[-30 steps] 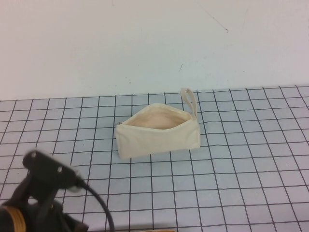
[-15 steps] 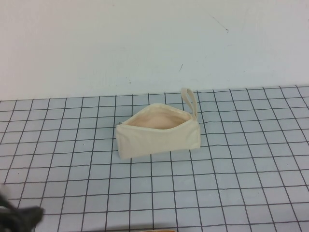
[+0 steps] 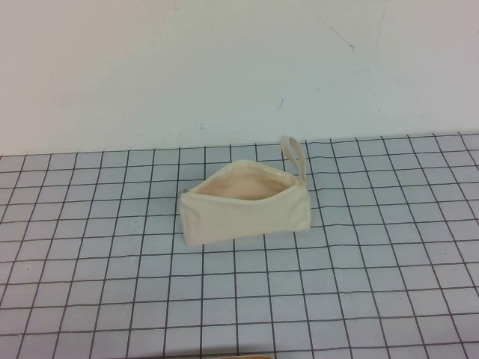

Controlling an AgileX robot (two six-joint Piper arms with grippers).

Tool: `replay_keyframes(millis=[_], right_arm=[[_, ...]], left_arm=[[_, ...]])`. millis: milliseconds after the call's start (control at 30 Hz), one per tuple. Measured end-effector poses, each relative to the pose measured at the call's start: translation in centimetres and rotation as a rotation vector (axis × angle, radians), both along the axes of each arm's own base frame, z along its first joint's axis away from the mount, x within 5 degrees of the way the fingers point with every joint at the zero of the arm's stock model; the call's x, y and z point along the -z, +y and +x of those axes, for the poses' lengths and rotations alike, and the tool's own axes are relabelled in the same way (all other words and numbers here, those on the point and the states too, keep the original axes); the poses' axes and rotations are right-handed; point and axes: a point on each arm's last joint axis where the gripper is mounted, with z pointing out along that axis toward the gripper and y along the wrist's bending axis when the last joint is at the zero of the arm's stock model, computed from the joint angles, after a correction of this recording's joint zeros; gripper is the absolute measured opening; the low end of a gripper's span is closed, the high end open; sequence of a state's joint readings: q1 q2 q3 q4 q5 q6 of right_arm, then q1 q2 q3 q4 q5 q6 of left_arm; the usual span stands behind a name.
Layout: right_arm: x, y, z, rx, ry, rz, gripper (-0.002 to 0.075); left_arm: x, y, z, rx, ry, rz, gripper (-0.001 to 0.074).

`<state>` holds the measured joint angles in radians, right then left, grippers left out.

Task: Put eraser into pencil case

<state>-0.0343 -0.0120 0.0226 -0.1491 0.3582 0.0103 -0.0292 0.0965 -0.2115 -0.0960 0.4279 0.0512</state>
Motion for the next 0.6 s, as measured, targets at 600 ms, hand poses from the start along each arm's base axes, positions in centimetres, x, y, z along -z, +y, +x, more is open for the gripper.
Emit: replay_keyframes(millis=[600], right_arm=[[0.0,0.0,0.0,0.000,0.000,0.000,-0.0001]], left_arm=[[6.3,0.2,0.1,-0.038,0.030,-0.019,-0.0001]])
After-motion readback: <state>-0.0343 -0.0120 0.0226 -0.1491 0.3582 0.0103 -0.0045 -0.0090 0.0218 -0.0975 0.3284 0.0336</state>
